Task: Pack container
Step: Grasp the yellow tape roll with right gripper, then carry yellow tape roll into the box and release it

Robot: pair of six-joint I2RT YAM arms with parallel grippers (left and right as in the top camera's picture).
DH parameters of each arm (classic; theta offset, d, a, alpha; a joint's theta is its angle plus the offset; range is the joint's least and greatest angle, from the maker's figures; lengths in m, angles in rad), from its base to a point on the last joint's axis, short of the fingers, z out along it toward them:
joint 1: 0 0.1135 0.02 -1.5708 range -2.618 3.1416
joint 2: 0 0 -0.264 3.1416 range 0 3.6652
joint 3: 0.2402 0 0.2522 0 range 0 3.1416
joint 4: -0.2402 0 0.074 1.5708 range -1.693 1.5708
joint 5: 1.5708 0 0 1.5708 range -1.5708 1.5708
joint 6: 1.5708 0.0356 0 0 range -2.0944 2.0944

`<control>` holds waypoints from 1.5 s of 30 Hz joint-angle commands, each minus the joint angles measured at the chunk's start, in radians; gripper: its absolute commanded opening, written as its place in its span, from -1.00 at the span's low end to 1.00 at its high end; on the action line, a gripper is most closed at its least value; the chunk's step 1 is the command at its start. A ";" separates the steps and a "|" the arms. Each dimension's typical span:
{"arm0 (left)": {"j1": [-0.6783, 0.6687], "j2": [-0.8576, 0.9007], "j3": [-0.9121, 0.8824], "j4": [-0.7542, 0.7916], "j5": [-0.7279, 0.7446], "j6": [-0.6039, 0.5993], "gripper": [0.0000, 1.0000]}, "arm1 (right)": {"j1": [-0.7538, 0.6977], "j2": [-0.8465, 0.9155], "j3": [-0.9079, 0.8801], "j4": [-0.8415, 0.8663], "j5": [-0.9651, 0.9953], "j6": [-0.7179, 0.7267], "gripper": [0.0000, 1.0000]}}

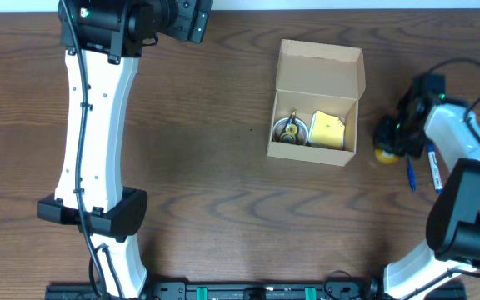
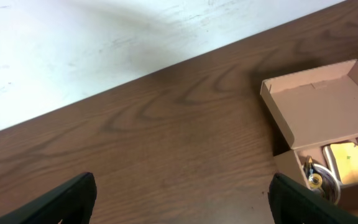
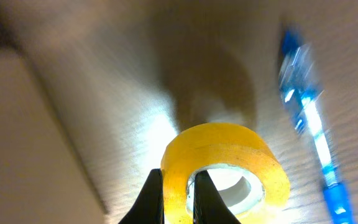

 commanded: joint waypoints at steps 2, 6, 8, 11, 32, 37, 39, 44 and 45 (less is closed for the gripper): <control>0.005 -0.014 0.015 -0.003 0.015 0.010 0.77 | -0.005 -0.003 0.183 -0.063 0.031 -0.055 -0.89; 0.005 -0.014 0.015 -0.003 0.015 0.010 0.77 | -0.004 -0.003 0.340 -0.157 0.037 -0.097 -0.88; 0.005 -0.014 0.015 -0.003 0.015 0.010 0.77 | 0.003 -0.003 0.404 -0.204 0.037 -0.117 -0.88; 0.005 -0.014 0.015 0.001 0.015 0.010 0.77 | 0.035 -0.003 0.476 -0.272 0.027 -0.133 -0.85; 0.005 -0.014 0.015 -0.011 0.014 0.010 0.63 | 0.444 -0.003 0.489 -0.479 0.066 -0.162 -0.81; 0.008 -0.014 0.015 -0.016 0.014 0.010 0.61 | 0.438 -0.003 0.306 -0.399 0.066 -0.155 -0.78; 0.008 -0.014 0.015 -0.014 0.015 0.010 0.61 | 0.437 -0.003 0.235 -0.351 0.060 -0.155 -0.78; 0.008 -0.014 0.015 -0.015 0.015 -0.002 0.61 | 0.437 -0.003 0.159 -0.307 0.044 -0.151 -0.78; 0.008 -0.014 0.015 -0.016 0.015 -0.002 0.61 | 0.437 -0.003 0.153 -0.301 0.044 -0.151 -0.78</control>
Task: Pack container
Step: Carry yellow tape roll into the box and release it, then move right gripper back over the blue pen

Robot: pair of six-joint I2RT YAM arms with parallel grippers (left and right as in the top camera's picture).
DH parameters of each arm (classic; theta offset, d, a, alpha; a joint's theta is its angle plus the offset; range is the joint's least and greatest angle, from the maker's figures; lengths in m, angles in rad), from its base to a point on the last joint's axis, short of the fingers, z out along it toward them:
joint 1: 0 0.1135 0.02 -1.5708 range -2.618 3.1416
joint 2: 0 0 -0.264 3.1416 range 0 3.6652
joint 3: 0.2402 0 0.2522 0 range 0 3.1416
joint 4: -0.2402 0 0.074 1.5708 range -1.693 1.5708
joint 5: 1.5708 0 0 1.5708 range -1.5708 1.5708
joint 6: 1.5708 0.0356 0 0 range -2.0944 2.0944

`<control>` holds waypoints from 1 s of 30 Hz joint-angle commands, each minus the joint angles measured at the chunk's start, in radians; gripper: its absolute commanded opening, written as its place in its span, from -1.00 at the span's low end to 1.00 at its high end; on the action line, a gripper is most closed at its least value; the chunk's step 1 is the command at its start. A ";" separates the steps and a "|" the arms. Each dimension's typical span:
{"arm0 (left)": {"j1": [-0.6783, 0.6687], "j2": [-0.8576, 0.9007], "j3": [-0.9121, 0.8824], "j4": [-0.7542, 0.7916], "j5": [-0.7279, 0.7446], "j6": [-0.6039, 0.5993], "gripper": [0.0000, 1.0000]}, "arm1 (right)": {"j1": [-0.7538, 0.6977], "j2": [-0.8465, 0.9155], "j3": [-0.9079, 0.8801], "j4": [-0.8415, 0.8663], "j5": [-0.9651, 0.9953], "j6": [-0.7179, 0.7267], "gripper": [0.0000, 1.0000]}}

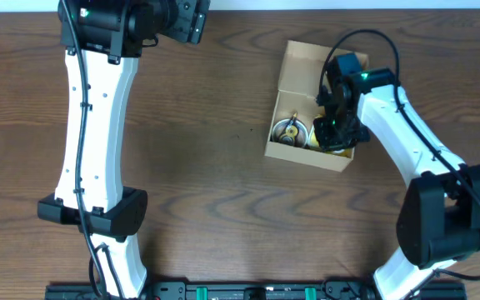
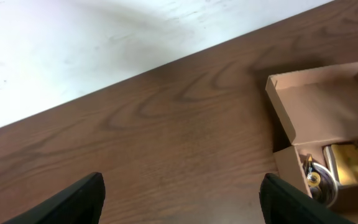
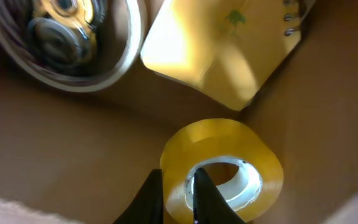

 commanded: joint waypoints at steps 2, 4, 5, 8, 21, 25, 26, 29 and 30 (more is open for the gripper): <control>0.008 -0.014 0.015 -0.006 0.007 -0.002 0.61 | -0.001 -0.004 -0.019 0.006 0.011 0.021 -0.78; 0.008 -0.014 0.015 -0.007 0.007 -0.002 0.61 | -0.008 -0.004 -0.039 0.006 0.031 0.034 -0.78; 0.008 -0.014 0.015 -0.007 0.007 -0.001 0.61 | -0.011 -0.004 -0.048 0.007 0.030 0.034 -0.77; 0.008 -0.014 0.015 -0.004 0.007 -0.001 0.64 | -0.014 -0.004 -0.054 0.029 0.023 0.034 0.22; 0.008 -0.014 0.014 0.001 0.034 -0.001 0.64 | -0.097 -0.008 0.307 -0.097 0.095 0.027 0.32; 0.008 -0.014 0.014 0.001 0.034 -0.001 0.64 | -0.232 -0.008 0.322 -0.137 0.128 0.026 0.66; 0.008 -0.014 0.014 0.001 0.034 -0.001 0.64 | -0.266 -0.008 0.308 -0.137 0.128 0.026 0.62; 0.008 -0.014 0.014 0.001 0.034 -0.001 0.64 | -0.358 -0.008 0.253 -0.120 0.128 0.026 0.51; 0.008 -0.014 0.014 0.001 0.034 -0.001 0.64 | -0.378 -0.008 0.234 -0.113 0.127 0.026 0.52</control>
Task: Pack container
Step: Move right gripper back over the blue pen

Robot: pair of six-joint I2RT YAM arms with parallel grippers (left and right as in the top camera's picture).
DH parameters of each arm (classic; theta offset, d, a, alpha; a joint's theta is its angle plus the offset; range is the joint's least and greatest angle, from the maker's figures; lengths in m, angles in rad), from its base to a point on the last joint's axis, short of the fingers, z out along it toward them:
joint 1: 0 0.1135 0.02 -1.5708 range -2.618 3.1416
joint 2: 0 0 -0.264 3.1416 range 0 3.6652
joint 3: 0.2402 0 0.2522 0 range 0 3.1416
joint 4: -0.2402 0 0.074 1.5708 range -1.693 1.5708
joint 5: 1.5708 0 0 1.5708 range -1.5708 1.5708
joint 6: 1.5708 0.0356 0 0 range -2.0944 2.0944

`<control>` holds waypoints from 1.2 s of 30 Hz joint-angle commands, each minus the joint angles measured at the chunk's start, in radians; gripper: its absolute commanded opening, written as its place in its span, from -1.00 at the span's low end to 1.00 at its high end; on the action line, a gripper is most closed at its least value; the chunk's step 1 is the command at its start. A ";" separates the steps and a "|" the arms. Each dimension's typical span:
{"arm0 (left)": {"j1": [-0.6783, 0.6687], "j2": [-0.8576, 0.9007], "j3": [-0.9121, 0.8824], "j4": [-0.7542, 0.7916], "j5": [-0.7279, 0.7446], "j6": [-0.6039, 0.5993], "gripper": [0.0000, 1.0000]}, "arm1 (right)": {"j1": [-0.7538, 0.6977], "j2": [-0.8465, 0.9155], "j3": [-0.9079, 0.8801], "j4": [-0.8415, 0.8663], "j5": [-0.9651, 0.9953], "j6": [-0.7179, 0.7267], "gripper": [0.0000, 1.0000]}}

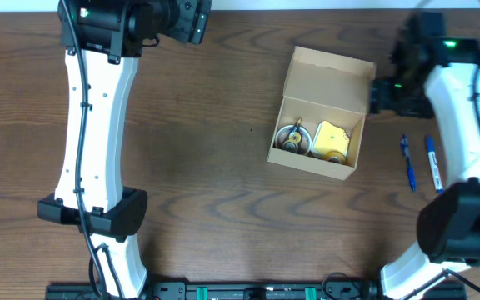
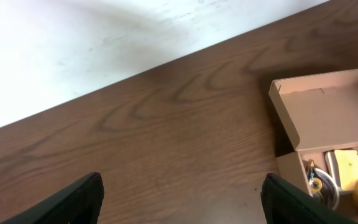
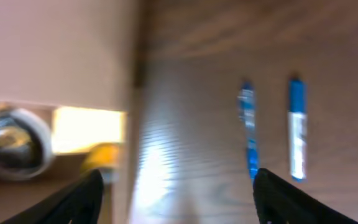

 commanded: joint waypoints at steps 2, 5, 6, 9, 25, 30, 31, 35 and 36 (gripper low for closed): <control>0.008 -0.014 0.014 0.000 0.008 -0.001 0.64 | -0.087 -0.003 -0.109 0.038 0.010 0.001 0.54; 0.008 -0.014 0.014 0.000 0.008 -0.001 0.65 | -0.118 -0.003 -0.205 0.083 -0.006 -0.014 0.54; 0.008 -0.014 0.014 0.003 0.008 -0.001 0.65 | -0.123 -0.003 -0.249 0.110 -0.032 -0.015 0.52; 0.008 -0.014 0.014 0.007 0.008 -0.001 0.67 | -0.121 -0.003 -0.341 0.171 -0.051 -0.018 0.47; 0.008 -0.014 0.014 0.008 0.003 0.000 0.71 | -0.192 -0.003 -0.455 0.307 -0.120 -0.297 0.64; 0.019 -0.014 0.014 0.008 0.004 0.003 0.71 | -0.211 -0.003 -0.455 0.325 -0.125 -0.340 0.65; 0.023 -0.014 0.014 0.008 0.004 0.003 0.71 | -0.213 -0.003 -0.455 0.325 -0.127 -0.353 0.65; 0.043 -0.014 0.014 0.006 0.008 0.002 0.70 | -0.226 -0.003 -0.456 0.346 -0.127 -0.373 0.63; 0.047 -0.014 0.014 0.006 0.008 0.000 0.70 | -0.232 -0.003 -0.457 0.351 -0.131 -0.373 0.62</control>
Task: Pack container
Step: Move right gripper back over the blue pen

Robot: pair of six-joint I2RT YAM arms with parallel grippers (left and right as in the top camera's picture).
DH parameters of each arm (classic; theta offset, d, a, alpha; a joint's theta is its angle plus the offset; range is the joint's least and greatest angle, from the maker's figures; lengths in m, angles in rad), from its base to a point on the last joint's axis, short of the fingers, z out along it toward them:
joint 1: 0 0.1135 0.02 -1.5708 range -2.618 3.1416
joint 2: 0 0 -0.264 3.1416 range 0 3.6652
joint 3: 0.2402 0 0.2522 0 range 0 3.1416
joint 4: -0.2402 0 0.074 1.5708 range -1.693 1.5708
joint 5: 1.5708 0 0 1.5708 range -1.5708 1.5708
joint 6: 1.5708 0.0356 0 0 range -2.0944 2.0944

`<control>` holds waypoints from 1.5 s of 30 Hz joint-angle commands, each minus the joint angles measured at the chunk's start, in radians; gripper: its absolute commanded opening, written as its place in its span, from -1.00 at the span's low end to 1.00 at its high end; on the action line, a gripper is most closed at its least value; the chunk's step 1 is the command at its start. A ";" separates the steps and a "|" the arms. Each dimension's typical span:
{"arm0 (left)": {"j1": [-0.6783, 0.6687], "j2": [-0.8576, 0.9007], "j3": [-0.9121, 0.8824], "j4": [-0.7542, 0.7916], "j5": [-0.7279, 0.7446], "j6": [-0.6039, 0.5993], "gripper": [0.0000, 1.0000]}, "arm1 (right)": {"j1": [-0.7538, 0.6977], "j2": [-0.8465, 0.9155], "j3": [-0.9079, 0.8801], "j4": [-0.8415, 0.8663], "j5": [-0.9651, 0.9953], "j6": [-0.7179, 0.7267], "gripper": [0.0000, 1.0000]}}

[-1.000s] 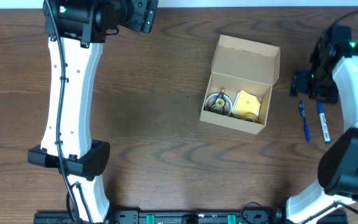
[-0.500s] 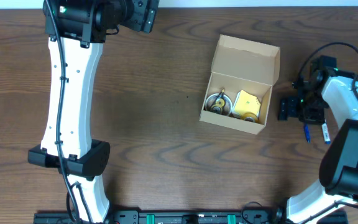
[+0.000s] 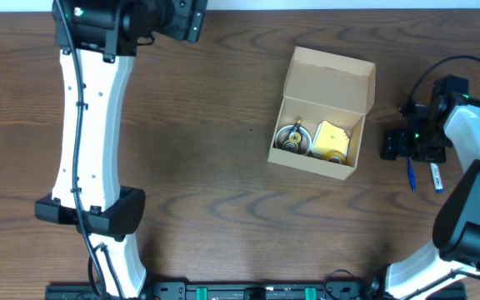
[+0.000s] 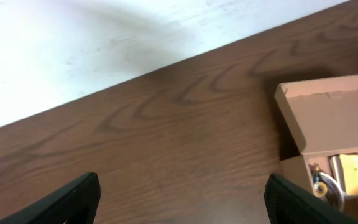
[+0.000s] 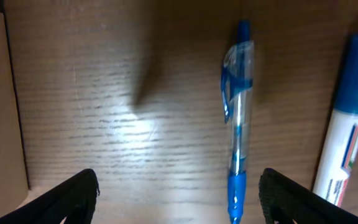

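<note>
An open cardboard box [image 3: 327, 79] sits right of the table's middle. It holds a round coil in a white ring [image 3: 291, 137], a yellow notepad [image 3: 330, 132] and a yellow tape roll [image 3: 337, 155]. A blue pen [image 5: 236, 118] and a blue-and-white marker [image 5: 347, 143] lie on the wood right of the box. My right gripper [image 5: 179, 205] hangs open low over the table, with the pen between its fingers' span, touching nothing. My left gripper [image 4: 182, 199] is open high at the table's far edge, well left of the box [image 4: 328, 118].
Bare dark wood lies between the box and the pen [image 3: 409, 175]. The marker [image 3: 436, 177] lies parallel just right of it. The left arm's white links [image 3: 90, 125] stretch along the table's left side. A white wall borders the far edge [image 4: 73, 43].
My right gripper was open beside the box's upper right corner; it is now nearer me, low over the blue pen. The left gripper has barely shifted.
First my right gripper was shut on the yellow tape roll on the table right of the box. Then it held the roll inside the box. After that it was open outside the box, the roll left inside. Now it hangs open over the pen.
</note>
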 commanded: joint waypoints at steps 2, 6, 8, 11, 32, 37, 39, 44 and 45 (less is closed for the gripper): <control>0.024 -0.014 0.014 -0.003 0.007 -0.001 0.70 | -0.042 -0.003 -0.010 0.029 -0.031 -0.033 0.59; 0.029 -0.014 0.014 -0.002 0.007 -0.001 0.71 | -0.080 -0.003 -0.013 0.044 -0.063 -0.035 0.55; 0.029 -0.014 0.014 -0.001 0.007 -0.001 0.70 | -0.090 0.001 -0.014 0.046 -0.063 -0.035 0.54; 0.029 -0.014 0.014 -0.001 0.007 -0.001 0.70 | -0.097 0.019 -0.021 0.054 -0.074 -0.035 0.51; 0.029 -0.014 0.014 -0.006 0.006 -0.001 0.70 | -0.096 0.131 -0.039 0.101 -0.104 0.018 -0.49; 0.029 -0.014 0.014 -0.007 0.006 -0.001 0.70 | -0.095 0.131 -0.039 0.105 -0.114 0.038 -0.65; 0.029 -0.014 0.014 -0.006 0.006 -0.001 0.70 | -0.095 0.131 -0.039 0.106 -0.124 0.041 -0.70; 0.029 -0.014 0.014 -0.007 0.007 -0.001 0.70 | -0.094 0.131 -0.039 0.109 -0.138 0.050 -0.74; 0.029 -0.014 0.014 -0.007 0.007 -0.001 0.70 | -0.094 0.131 -0.039 0.110 -0.142 0.051 -0.76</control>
